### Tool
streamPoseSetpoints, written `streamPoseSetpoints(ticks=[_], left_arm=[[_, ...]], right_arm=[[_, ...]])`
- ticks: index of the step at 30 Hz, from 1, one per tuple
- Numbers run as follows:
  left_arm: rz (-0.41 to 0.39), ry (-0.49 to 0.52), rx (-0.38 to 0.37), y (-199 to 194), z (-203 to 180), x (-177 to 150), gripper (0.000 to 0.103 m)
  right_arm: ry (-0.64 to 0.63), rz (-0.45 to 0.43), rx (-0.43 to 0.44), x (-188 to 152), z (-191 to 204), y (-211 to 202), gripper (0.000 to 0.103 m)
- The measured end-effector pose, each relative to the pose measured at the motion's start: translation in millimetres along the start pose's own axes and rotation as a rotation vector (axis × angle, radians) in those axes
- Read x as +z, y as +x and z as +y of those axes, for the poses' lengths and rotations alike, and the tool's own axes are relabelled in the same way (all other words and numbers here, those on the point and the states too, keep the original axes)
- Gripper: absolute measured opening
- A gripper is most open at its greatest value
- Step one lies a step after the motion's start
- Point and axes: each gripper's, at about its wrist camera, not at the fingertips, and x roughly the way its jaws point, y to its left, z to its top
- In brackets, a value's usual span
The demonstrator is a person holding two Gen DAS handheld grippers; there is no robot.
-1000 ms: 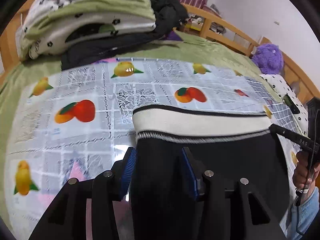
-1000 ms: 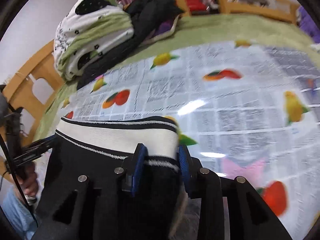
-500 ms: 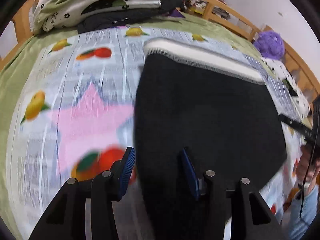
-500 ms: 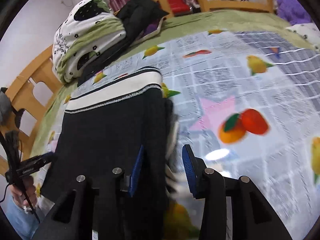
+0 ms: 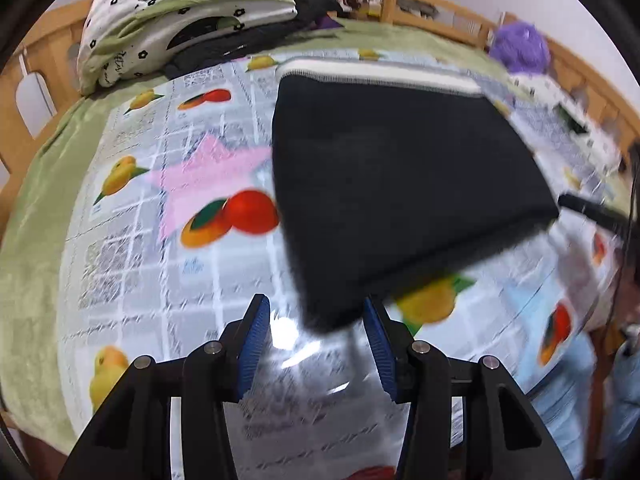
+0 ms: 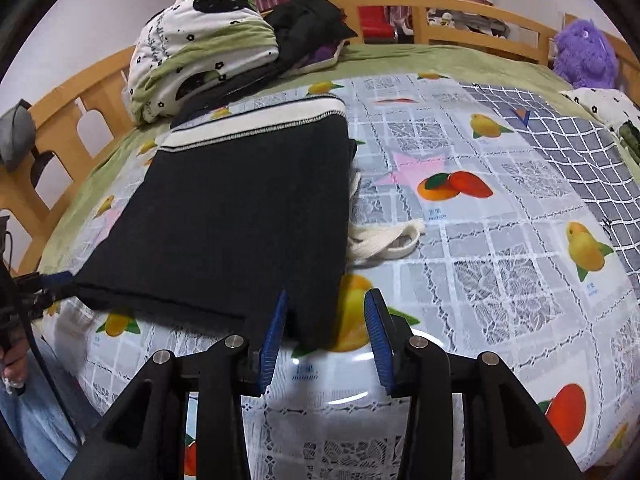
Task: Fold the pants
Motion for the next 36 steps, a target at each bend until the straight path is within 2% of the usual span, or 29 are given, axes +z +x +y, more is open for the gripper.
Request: streamPoseSetpoints(ticks=[1,3,5,7,9,11,13,14,16,18,20,22,24,25,26,27,29,31,33,35,36], left_arm=[[0.029,0.016,0.046,6.3,-3.7,-0.6,0.046],[0.066,0.039,0.089,17.8,-11.2,0.9,0.044],[0.051,0.057,0.124,25.6,-18.9,7.3,0.01],[0.01,0.005,0.097,23.3,-18.8,17.1,0.01],[-0.068,-0.062,0.049,12.3,-13.5,18.6,0.009],[-0.065,-0.068,0.039,11.0,-10.9,12.4,0.012],[0.02,-0.07,0.018,16.8,-4.0,-0.4,0.014],[0.043,-0.076,-0.01,16.6,-0.2,-6.5,0.014],[0.066,-0.082,-0.001,9.6,5.4,-18.6,0.014],[0.019,-0.081,0.006,-6.1,8.7,-22.4,0.014],[-0.051,-0.098,-0.02,-22.9,9.2,-16.0,0.03],[-0.123,-0.111,-0.06,-36.2,7.2,-0.3,0.034],[-0.177,-0.113,-0.09,-41.7,1.3,20.3,0.037],[-0.198,-0.117,-0.099,-41.1,-1.7,27.9,0.042],[-0.215,-0.127,-0.104,-34.8,-5.0,38.3,0.046],[-0.216,-0.13,-0.101,-27.8,-7.8,42.5,0.046],[-0.178,-0.123,-0.057,-5.6,-14.8,44.4,0.047],[-0.061,-0.156,-0.004,24.5,-15.7,29.5,0.048],[-0.057,-0.199,-0.032,31.8,-13.6,2.9,0.051],[-0.008,-0.203,-0.076,31.6,-10.8,-12.0,0.052],[-0.022,-0.193,-0.089,25.0,-10.0,-17.9,0.052]], right_arm=[[0.006,0.01,0.0,-1.9,1.2,4.3,0.041],[0.005,0.028,-0.012,-5.4,3.3,17.1,0.041],[-0.018,0.062,-0.054,-10.2,5.5,35.9,0.04],[0.0,0.057,-0.05,-9.8,4.8,37.1,0.04],[0.003,0.061,-0.034,-7.5,5.9,30.0,0.04],[-0.01,0.046,-0.035,-7.4,8.4,20.9,0.039],[-0.04,0.018,-0.037,-7.8,13.2,8.4,0.039],[-0.052,-0.008,-0.036,-7.7,15.8,0.1,0.039],[-0.058,-0.056,-0.02,-5.7,20.6,-12.4,0.039],[-0.045,-0.081,0.007,0.6,23.3,-17.4,0.039],[-0.021,-0.113,0.024,7.3,26.0,-17.0,0.039],[0.009,-0.119,0.035,12.8,27.3,-7.6,0.039],[0.021,-0.082,0.031,12.6,28.4,8.1,0.039],[0.023,-0.045,0.005,9.3,29.6,20.6,0.039],[0.022,-0.031,-0.01,6.4,29.7,27.2,0.039],[0.016,-0.02,-0.013,0.3,30.9,31.8,0.039],[0.015,0.002,-0.02,-9.9,29.8,32.8,0.039],[0.036,0.017,-0.016,-17.2,26.0,23.2,0.039],[0.051,0.057,-0.012,-23.4,22.5,10.8,0.039],[0.036,0.049,-0.056,-31.2,20.5,-4.4,0.039],[0.027,0.043,-0.081,-34.1,20.0,-11.5,0.04]])
